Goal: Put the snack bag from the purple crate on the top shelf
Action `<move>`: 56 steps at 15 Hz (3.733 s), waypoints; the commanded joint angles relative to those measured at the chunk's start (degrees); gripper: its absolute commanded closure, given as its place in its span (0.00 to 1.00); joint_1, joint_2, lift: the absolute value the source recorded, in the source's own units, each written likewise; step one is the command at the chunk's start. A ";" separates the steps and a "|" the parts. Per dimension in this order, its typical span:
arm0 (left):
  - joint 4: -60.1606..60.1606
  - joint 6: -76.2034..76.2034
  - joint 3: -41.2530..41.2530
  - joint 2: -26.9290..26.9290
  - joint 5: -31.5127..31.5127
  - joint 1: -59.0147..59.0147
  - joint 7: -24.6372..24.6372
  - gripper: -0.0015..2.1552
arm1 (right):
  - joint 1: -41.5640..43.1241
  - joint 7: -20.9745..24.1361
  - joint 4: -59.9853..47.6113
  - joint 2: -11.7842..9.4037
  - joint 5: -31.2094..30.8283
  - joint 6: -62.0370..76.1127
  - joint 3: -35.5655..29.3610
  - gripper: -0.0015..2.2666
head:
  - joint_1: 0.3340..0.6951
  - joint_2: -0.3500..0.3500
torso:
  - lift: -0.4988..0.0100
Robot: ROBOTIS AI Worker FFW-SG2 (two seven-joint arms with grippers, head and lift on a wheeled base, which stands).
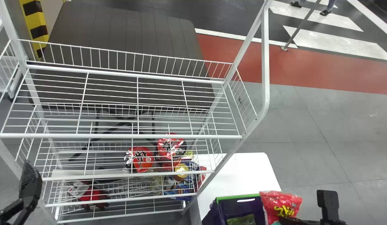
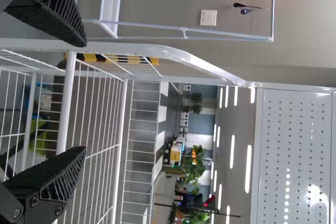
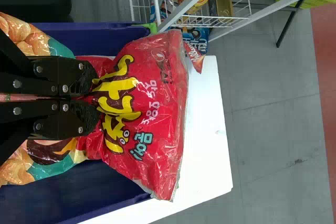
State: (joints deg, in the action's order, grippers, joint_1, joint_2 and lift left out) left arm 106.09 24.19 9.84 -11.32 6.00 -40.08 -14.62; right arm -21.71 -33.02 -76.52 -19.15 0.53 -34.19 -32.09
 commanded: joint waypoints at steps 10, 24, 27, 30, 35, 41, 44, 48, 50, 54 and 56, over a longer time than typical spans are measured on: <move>0.96 -3.41 0.00 -0.46 0.06 0.53 0.03 0.05 | -1.32 -10.31 -10.58 2.63 0.09 -7.96 0.72 0.94 | 1.00 0.00 | 0.98; 1.48 -3.94 -0.26 -0.37 -0.03 0.17 -0.06 0.05 | -1.23 -16.81 -57.07 11.33 9.40 -55.89 3.27 0.94 | 1.00 0.27 | 0.98; 1.31 -3.94 -0.09 -0.11 -0.20 0.26 0.03 0.05 | 4.75 -16.37 -64.19 13.88 10.46 -55.89 3.97 0.94 | 1.00 0.35 | 0.98; 1.13 -3.76 0.18 -0.02 -0.38 0.17 -0.06 0.05 | 9.76 -14.88 -66.83 15.46 10.99 -55.89 6.69 0.94 | 1.00 0.42 | 0.98; 0.61 -3.23 0.44 0.24 -0.55 0.09 -0.06 0.05 | 13.80 -7.41 -64.63 19.15 9.14 -55.89 18.21 0.94 | 1.00 0.55 | 0.98; -0.45 -2.00 0.18 0.16 -0.55 0.09 -0.15 0.05 | 18.20 -1.52 -57.86 19.20 7.21 -40.30 28.75 0.94 | 1.00 0.72 | 0.98; -1.59 -1.30 0.35 0.33 -0.29 0.79 -0.15 0.05 | 17.58 0.51 -56.10 19.20 8.17 -21.14 32.01 0.94 | 1.00 0.74 | 0.98; -2.47 -1.12 0.70 0.42 -0.20 1.49 -0.15 0.05 | 16.61 5.08 -44.33 19.20 7.38 4.70 37.72 0.94 | 1.00 0.77 | 0.98; -2.82 -0.77 0.53 0.33 -0.12 1.58 -0.15 0.05 | 16.97 7.71 -37.29 19.20 7.47 16.65 40.09 0.94 | 1.00 0.79 | 0.98; -3.26 -0.25 0.35 0.33 -0.03 1.58 -0.15 0.05 | 21.27 12.02 -23.76 19.20 9.93 28.25 44.93 0.94 | 1.00 0.81 | 0.98; -3.53 0.28 0.26 0.16 0.15 1.58 -0.06 0.05 | 24.08 14.57 -17.61 19.20 10.81 32.65 48.18 0.94 | 1.00 0.84 | 0.98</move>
State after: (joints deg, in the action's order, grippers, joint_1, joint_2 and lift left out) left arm 102.72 24.19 10.17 -11.06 6.05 -38.49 -14.73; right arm 0.35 -19.05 -98.35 0.00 10.57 -4.44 13.96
